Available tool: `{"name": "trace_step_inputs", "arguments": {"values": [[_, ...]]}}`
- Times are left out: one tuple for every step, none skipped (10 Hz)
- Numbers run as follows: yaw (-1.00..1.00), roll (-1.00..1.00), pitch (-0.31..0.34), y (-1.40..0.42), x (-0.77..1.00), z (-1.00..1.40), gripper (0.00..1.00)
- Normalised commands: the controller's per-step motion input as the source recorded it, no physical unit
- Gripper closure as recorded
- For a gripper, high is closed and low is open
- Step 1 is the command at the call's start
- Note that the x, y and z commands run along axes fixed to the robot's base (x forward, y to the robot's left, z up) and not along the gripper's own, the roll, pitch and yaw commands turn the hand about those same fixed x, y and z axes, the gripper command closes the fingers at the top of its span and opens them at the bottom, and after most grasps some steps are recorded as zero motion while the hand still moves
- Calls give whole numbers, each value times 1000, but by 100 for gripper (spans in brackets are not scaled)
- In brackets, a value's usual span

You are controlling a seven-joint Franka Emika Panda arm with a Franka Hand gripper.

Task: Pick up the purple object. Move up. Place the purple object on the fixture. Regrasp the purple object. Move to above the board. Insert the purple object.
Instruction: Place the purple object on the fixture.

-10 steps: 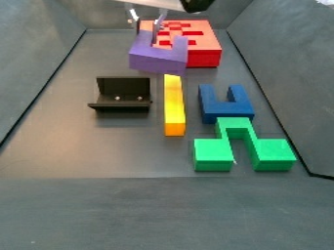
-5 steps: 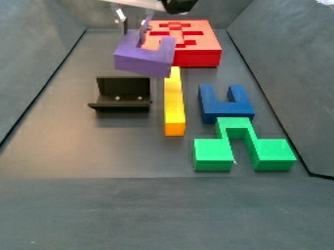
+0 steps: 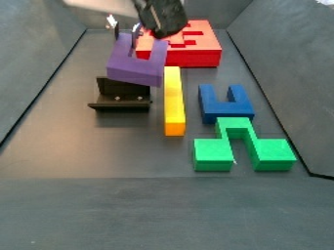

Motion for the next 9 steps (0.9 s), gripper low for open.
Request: {"name": "trace_step_inputs", "arguments": {"values": [[0,-543,746,0,709,-169,100],[0,-543,709,0,723,-114,100],[0,-531,506,0,837,0,100],[-17,-777,120,171,806,0,100],[-91,-923,0,274,697,0,100],[-89,-949,-26,331,623,0,100],[-51,-909,0,400,500,0,100],[0,-789,63,334,509,-17,100],[0,-594,191,151,591,-17,100]]}}
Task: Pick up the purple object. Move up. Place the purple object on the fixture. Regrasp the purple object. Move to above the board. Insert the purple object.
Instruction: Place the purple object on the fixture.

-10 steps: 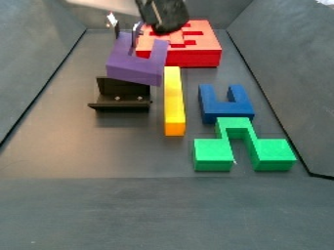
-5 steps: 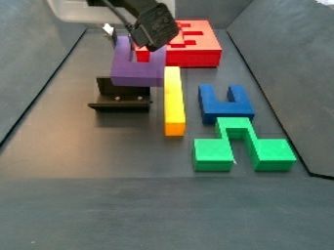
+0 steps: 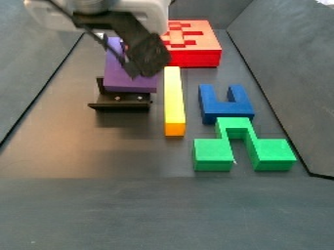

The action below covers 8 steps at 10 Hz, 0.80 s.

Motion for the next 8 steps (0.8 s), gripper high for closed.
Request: {"name": "trace_step_inputs", "arguments": {"values": [[0,-489,340,0,666,-6,100],[0,-471,291,0,706,0,100],[-134,-506,0,0,754,-60,100],[-186,-537,-166,31,589,-60,100],[-151,-446,-329,54,471,-6,100],[-69,-237,-186,43,471,0,100],[0,-46,9,49,531,0,100],[0,80,440,0,540,-31,100]]}}
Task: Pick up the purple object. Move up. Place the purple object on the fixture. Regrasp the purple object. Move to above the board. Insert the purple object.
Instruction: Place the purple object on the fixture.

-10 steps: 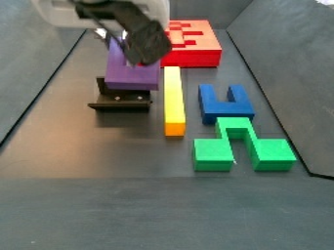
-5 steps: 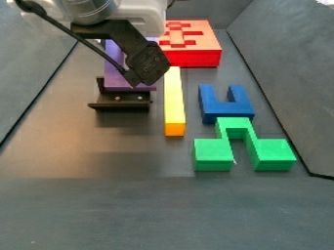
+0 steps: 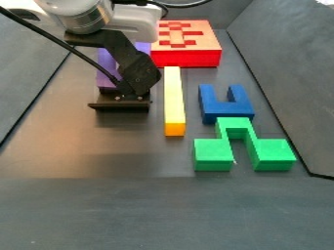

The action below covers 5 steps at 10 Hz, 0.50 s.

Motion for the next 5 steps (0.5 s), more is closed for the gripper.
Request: {"name": "trace_step_inputs", "arguments": {"values": [[0,220,611,0,589,-160,100],[0,274,520,0,657,-163,100],[0,191,311,0,671,-189,100],[-80,0,71,0,680,-197,100],[-140,-23,-40,0,517,-143,100]]}}
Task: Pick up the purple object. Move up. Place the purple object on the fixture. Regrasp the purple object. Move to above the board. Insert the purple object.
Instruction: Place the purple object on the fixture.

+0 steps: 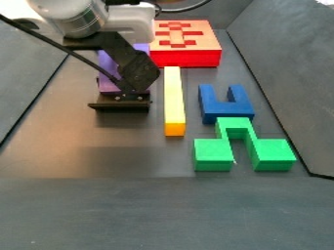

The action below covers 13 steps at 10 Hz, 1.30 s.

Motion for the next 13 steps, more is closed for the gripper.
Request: {"name": "trace_step_inputs", "arguments": {"values": [[-60,-63,-71,0,437,-29,100],[0,0,0,0,374,0,100],[-114,-111,-194,6,374,-63,100],[-91,-180,-260,40,274,-77,100],[-3,-14,-86,34,131,-43,100],[0,0,0,37,117,-123,100],[0,0,0,51,37,-209,100],[-69,57,31,51,0,-220,100],[-149,6,31,63,0,-226,100],[-126,0,0,71,0,-129,100],[-109,0,23,120,0,-14,100],[-109,17,94,151,0,-43,100],[-134,197,146,103,0,-134,100]]}}
